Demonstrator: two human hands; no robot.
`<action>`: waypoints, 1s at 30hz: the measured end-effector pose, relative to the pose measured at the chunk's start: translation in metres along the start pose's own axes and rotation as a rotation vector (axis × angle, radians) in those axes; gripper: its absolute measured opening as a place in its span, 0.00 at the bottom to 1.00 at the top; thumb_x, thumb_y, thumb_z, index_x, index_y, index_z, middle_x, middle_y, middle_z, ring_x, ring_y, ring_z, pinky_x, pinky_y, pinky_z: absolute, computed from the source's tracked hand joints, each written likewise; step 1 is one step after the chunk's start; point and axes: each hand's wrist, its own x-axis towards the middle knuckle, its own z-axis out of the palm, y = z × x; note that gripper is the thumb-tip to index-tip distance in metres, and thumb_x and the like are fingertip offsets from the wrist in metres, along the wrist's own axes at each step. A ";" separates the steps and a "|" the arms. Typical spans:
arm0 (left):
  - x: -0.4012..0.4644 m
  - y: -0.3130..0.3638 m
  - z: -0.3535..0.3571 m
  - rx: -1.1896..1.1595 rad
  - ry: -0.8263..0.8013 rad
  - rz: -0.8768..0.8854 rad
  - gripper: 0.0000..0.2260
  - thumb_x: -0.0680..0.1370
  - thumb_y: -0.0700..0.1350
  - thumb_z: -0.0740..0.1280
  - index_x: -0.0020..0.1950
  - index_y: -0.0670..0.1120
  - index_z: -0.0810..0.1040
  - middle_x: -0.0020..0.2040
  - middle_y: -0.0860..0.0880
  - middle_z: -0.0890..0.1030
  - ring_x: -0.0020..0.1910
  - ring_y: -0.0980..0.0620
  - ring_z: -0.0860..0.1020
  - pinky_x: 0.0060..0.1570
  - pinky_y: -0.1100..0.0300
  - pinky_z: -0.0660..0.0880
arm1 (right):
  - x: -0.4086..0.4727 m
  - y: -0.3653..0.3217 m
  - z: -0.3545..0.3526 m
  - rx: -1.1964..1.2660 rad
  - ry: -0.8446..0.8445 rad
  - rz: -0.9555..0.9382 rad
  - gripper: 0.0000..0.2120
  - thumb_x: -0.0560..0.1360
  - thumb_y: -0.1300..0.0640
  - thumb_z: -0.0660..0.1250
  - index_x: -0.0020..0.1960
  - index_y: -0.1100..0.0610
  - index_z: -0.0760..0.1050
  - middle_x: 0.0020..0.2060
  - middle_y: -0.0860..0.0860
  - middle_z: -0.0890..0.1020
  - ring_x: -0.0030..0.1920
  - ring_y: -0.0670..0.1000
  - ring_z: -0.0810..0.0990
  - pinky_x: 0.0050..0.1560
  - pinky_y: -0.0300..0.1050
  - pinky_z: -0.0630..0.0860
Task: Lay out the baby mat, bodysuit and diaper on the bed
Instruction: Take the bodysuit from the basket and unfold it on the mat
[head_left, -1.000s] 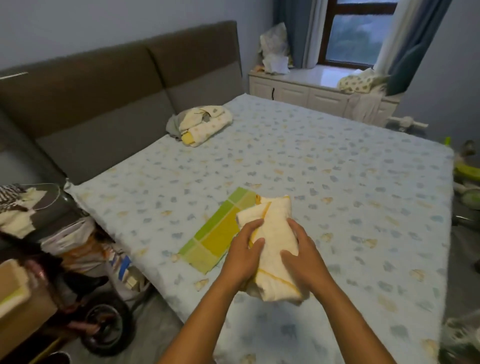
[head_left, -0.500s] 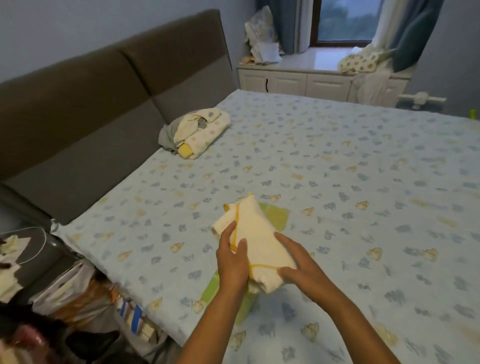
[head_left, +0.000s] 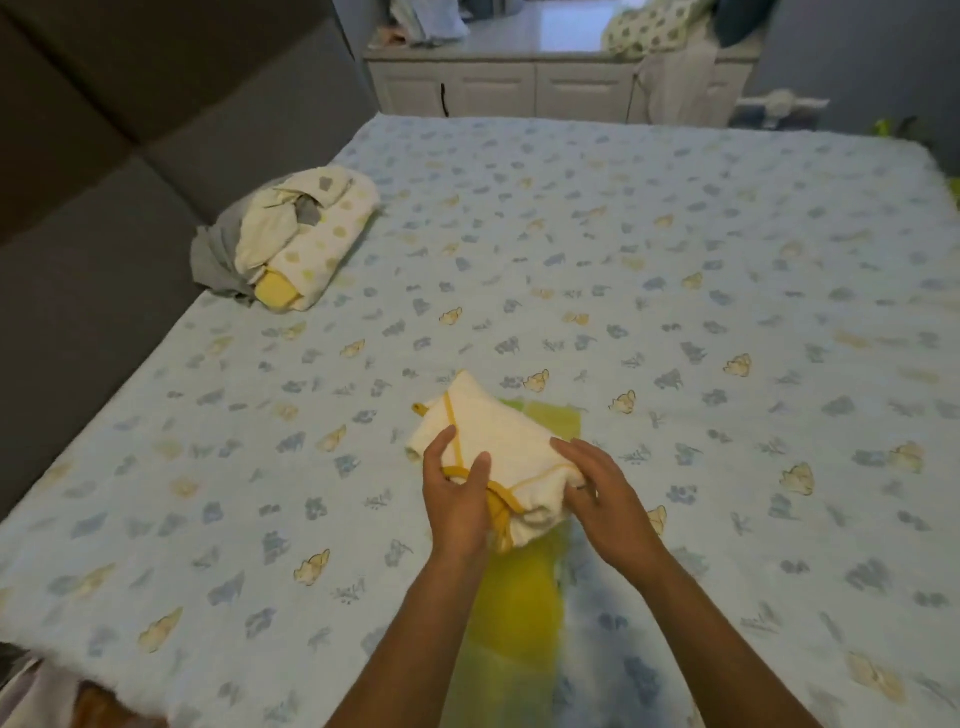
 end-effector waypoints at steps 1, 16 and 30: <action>0.015 -0.008 0.002 -0.017 -0.015 0.002 0.20 0.76 0.42 0.72 0.63 0.60 0.75 0.68 0.46 0.73 0.64 0.42 0.75 0.58 0.43 0.79 | 0.011 0.010 0.009 0.000 0.036 0.012 0.21 0.79 0.63 0.62 0.70 0.50 0.71 0.71 0.51 0.68 0.72 0.46 0.64 0.66 0.37 0.62; 0.125 -0.164 0.024 0.271 -0.373 -0.139 0.21 0.76 0.41 0.68 0.65 0.59 0.70 0.49 0.49 0.79 0.44 0.47 0.82 0.36 0.56 0.83 | 0.105 0.189 0.073 0.011 0.328 0.214 0.19 0.77 0.69 0.59 0.54 0.48 0.80 0.61 0.50 0.78 0.68 0.51 0.72 0.65 0.37 0.67; 0.256 -0.125 0.014 0.656 -0.785 0.487 0.13 0.74 0.44 0.70 0.58 0.53 0.84 0.50 0.53 0.84 0.52 0.54 0.81 0.54 0.52 0.78 | 0.119 0.194 0.054 0.101 0.261 0.296 0.18 0.76 0.67 0.63 0.56 0.46 0.81 0.54 0.42 0.83 0.55 0.42 0.80 0.50 0.31 0.75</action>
